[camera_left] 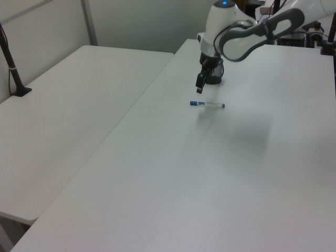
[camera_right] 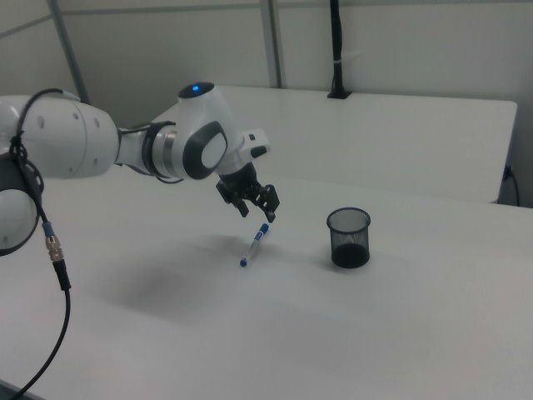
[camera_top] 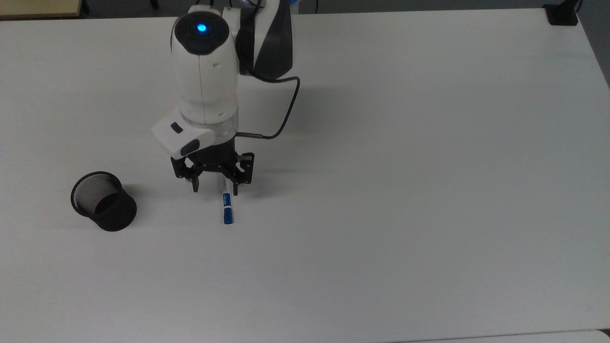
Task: Insert the marker
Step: 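Close the gripper on the marker's middle and lift it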
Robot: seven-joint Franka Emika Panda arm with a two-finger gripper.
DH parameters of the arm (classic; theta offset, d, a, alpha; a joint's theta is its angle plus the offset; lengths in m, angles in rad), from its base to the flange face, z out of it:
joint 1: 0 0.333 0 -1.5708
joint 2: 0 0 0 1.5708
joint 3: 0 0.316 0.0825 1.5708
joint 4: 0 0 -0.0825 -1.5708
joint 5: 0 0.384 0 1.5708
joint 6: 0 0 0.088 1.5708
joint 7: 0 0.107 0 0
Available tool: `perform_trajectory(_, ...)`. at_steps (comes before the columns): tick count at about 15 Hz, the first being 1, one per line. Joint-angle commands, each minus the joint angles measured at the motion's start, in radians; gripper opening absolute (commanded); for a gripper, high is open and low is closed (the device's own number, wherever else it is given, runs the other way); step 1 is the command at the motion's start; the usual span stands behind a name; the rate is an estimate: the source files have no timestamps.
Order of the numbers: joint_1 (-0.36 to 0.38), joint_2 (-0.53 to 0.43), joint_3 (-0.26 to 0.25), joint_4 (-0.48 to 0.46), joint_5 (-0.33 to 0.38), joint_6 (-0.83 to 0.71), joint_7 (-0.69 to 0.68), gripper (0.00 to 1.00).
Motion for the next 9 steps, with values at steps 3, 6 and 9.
perform_trajectory(3,0.015,0.081,-0.001,0.022,-0.046,0.113,0.065,0.57)
perform_trajectory(6,0.020,0.114,-0.001,0.020,-0.066,0.179,0.082,0.43)
perform_trajectory(9,0.021,0.123,-0.001,0.020,-0.089,0.179,0.082,0.40)
